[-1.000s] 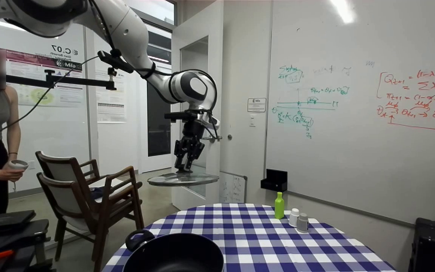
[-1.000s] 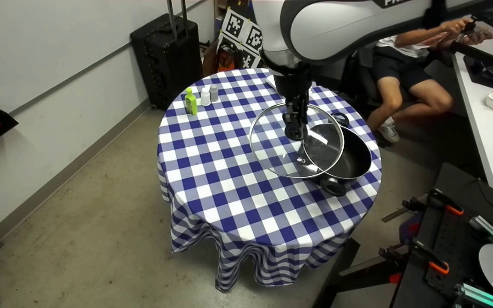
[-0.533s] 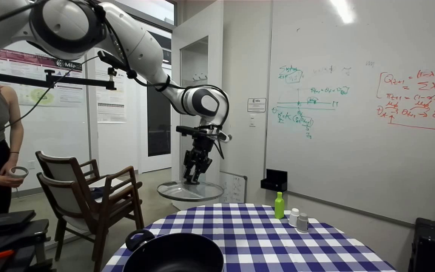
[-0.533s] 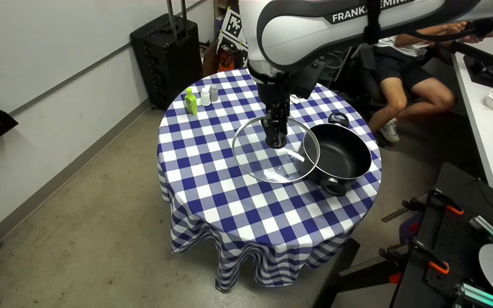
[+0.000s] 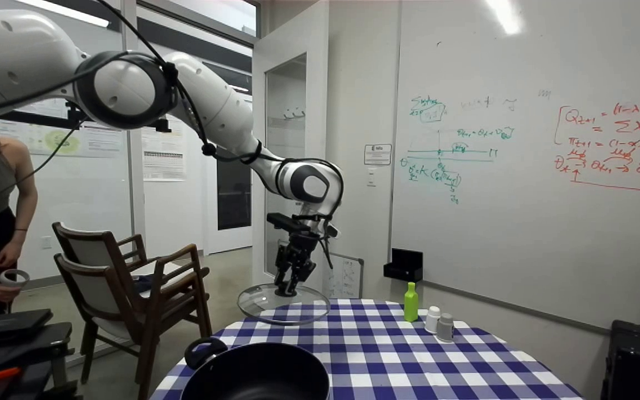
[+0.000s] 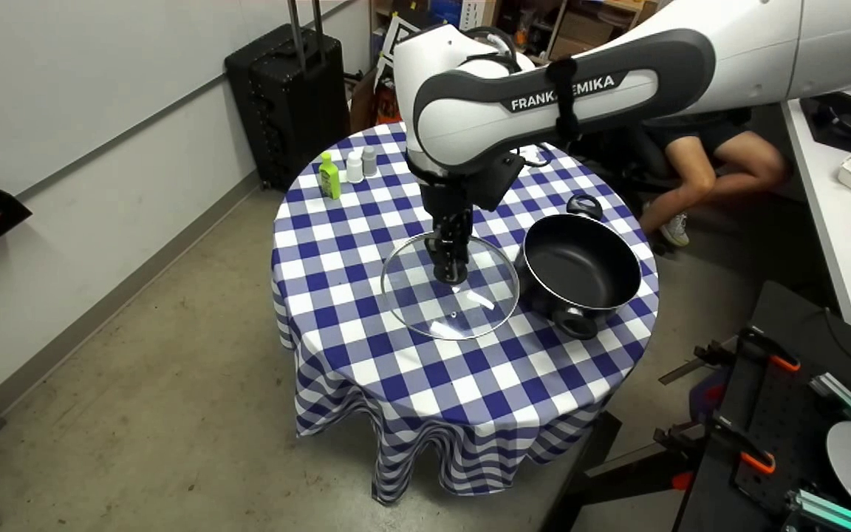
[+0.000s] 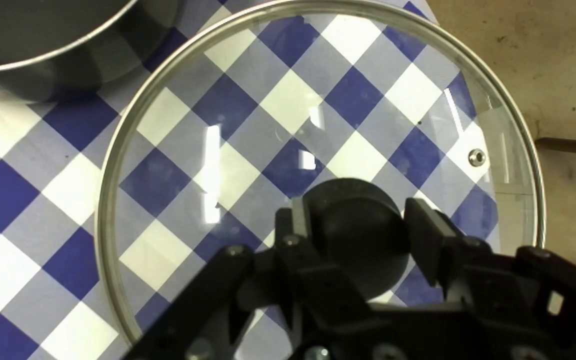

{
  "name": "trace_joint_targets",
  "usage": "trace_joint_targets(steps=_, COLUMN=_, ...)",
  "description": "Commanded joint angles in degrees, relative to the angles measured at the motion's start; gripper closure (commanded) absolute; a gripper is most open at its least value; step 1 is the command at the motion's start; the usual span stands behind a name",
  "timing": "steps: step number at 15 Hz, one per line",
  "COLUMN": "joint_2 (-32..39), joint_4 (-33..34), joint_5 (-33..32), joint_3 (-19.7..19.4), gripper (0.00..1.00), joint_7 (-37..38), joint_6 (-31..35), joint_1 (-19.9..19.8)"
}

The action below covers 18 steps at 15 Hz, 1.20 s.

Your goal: Remove the glass lid from the black pit and put it on the table

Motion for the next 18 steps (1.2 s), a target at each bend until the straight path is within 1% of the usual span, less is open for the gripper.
trace_joint_targets(steps=1, joint_2=6.84, joint_4=7.54, joint_5=0.83, joint_3=0.26, gripper=0.75, joint_7=-2.05, joint_6=-2.08, joint_1=-0.32)
trace_joint_targets(steps=7, joint_2=13.73, joint_4=13.29, joint_5=1.70, joint_3=1.16, gripper=0.75, joint_7=-2.14, joint_6=-2.67, joint_1=-0.53)
trace_joint_targets(steps=12, joint_2=16.50, joint_4=16.81, joint_5=3.31, joint_3=1.57, gripper=0.75, joint_7=-1.83, joint_6=-2.28, joint_1=-1.56)
trace_joint_targets(steps=13, joint_2=16.89, joint_4=17.00, joint_5=3.49, joint_3=1.58, gripper=0.47, joint_7=-1.68, joint_6=-2.10, joint_1=-1.55)
trace_joint_targets(steps=14, joint_2=16.74, joint_4=16.58, joint_5=3.34, joint_3=1.99, gripper=0.68, joint_7=-1.51, joint_6=-1.70, joint_1=-1.89)
trace_joint_targets(steps=15, joint_2=17.15, joint_4=16.89, joint_5=3.42, joint_3=2.21, gripper=0.73, joint_7=-1.37, joint_6=-1.65, joint_1=-1.83)
trace_joint_targets(steps=16, joint_2=17.38, joint_4=16.89, joint_5=3.46, joint_3=2.50, gripper=0.44, joint_7=-1.38, joint_6=-1.63, joint_1=-1.94)
trace_joint_targets(steps=17, joint_2=17.42, joint_4=16.58, joint_5=3.44, joint_3=2.75, gripper=0.27, joint_7=-1.47, joint_6=-1.58, joint_1=-2.00)
trace_joint_targets(steps=18, joint_2=17.37, joint_4=16.33, joint_5=3.47, joint_3=3.05, gripper=0.24, joint_7=-1.49, joint_6=-1.59, joint_1=-2.09)
